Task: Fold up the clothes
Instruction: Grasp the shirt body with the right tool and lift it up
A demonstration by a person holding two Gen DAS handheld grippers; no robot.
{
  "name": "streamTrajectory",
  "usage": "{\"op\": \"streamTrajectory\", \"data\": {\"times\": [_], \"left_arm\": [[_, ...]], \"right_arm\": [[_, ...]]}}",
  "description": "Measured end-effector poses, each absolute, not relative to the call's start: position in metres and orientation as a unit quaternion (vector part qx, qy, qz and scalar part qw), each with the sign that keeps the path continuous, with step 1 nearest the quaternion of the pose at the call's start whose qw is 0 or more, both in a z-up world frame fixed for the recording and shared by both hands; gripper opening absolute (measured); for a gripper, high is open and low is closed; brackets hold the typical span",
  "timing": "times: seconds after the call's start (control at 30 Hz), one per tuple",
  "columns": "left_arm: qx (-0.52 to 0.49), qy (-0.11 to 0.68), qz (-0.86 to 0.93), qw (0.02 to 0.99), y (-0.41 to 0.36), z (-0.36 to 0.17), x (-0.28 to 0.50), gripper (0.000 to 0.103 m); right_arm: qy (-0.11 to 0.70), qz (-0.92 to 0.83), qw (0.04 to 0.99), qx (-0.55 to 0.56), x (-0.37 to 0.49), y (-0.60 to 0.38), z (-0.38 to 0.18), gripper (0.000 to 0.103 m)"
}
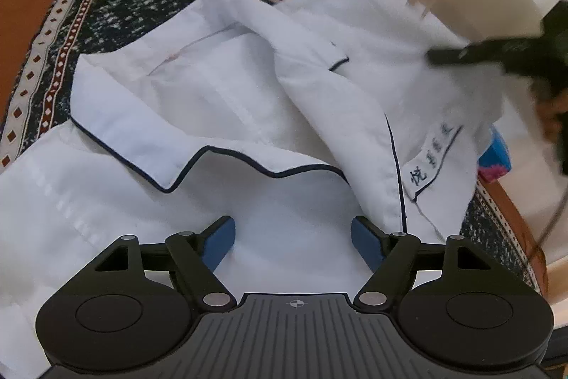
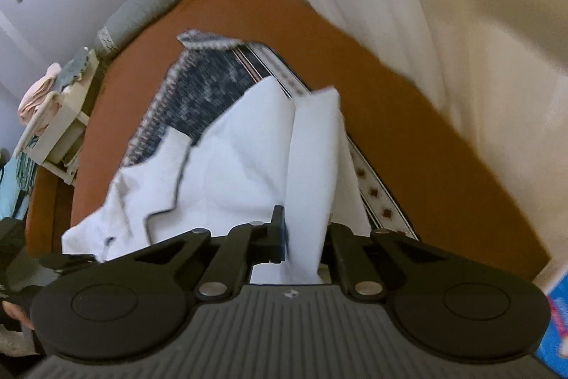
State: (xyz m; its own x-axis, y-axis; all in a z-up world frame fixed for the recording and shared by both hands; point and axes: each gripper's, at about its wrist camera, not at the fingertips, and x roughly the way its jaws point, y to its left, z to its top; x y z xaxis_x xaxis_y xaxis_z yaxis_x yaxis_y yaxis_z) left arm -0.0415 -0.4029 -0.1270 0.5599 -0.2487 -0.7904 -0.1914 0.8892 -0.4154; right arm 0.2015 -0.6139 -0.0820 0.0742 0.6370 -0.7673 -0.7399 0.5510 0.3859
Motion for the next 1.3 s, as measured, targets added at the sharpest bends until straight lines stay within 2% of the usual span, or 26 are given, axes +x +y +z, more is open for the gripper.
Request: {"op": "streamTrajectory", "data": {"times": [0.13,0.23,0.33,0.47,0.73,1.03,1.3], "left_arm": [[-0.254,0.47,-0.027,0.845,-0.395,-0.126,-0.043,0.085],[-0.287,0.489,-0.042,0.823,-0.382,-0.117,-0.046,0.079],[-0.329,0.461,-0.071,0.821,-0.357,-0.09,-0.072,0.078],[-0.327,0.422,-0.078,0.842,-0.322,-0.059,-0.104,0.08],[-0.353,0.406,-0.075,0.839,-0.277,-0.051,-0.111,0.08],[-0.264,0.396,-0.114,0.872,-0.311,-0.012,-0.075,0.082],[-0.22,0.438,-0.111,0.864,-0.355,-0.042,-0.051,0.082]], "right_arm": [[0.457,0.478,0.746,-0.083,0.161,-0.599,-0.026,0.006],[0.432,0.481,0.753,-0.122,0.117,-0.578,0.008,0.006],[0.412,0.476,0.762,-0.153,0.076,-0.558,0.03,0.006],[0.395,0.469,0.765,-0.196,0.031,-0.532,0.036,0.006],[0.38,0.457,0.766,-0.246,-0.034,-0.499,0.03,0.006],[0.377,0.412,0.789,-0.255,-0.035,-0.505,0.021,0.006],[0.392,0.367,0.82,-0.2,0.042,-0.545,0.02,0.006]]}}
